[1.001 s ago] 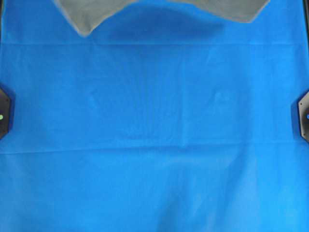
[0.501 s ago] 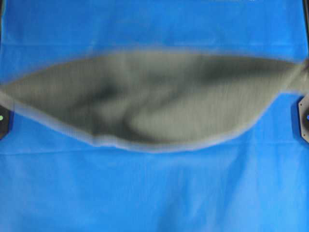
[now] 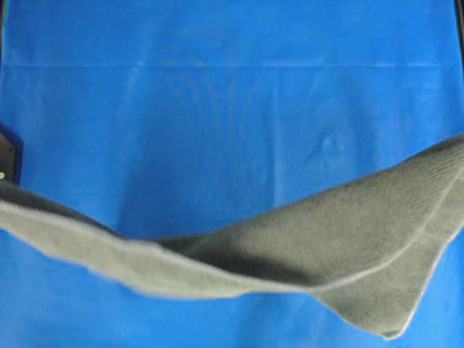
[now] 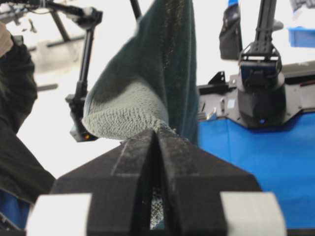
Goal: Fold a large towel.
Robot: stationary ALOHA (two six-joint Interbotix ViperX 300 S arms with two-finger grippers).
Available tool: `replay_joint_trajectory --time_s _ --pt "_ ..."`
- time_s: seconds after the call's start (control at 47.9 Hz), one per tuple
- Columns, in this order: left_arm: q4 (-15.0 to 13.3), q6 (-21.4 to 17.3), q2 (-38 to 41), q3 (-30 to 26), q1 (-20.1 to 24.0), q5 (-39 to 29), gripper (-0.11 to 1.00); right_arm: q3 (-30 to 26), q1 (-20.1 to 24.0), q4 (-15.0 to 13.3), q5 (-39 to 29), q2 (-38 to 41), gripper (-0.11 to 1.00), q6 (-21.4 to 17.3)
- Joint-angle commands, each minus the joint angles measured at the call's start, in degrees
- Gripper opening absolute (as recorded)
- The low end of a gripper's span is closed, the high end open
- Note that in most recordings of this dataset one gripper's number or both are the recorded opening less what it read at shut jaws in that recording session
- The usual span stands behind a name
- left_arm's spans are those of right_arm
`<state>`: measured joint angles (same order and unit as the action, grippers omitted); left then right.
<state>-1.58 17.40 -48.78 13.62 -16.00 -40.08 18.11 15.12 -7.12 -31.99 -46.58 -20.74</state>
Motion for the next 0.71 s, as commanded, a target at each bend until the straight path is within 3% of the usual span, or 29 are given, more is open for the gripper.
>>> replay_joint_trajectory --time_s 0.0,0.188,0.375,0.542,0.626,0.688 --pt "0.26 -0.09 0.53 -3.25 3.25 -1.23 0.02 -1.49 0.18 -1.41 0.44 -0.35 0.02 0.09" --pt "0.26 0.00 1.58 0.79 12.39 -5.19 0.02 1.58 -2.11 -5.63 -2.29 0.97 0.02 -1.85" --pt "0.44 -1.05 1.76 8.26 24.52 -5.36 0.02 8.96 -11.25 -12.48 -4.31 2.99 0.02 -10.90" --pt "0.62 -9.67 4.31 10.02 40.34 -4.83 0.02 12.57 -23.20 -21.71 -6.86 5.27 0.02 -19.78" --pt "0.18 -14.59 7.38 9.67 46.32 -4.83 0.02 13.10 -28.74 -24.43 -7.82 7.21 0.02 -22.68" --pt "0.18 -17.05 9.40 9.58 48.34 -4.75 0.02 13.18 -31.99 -25.66 -8.61 8.61 0.02 -23.64"
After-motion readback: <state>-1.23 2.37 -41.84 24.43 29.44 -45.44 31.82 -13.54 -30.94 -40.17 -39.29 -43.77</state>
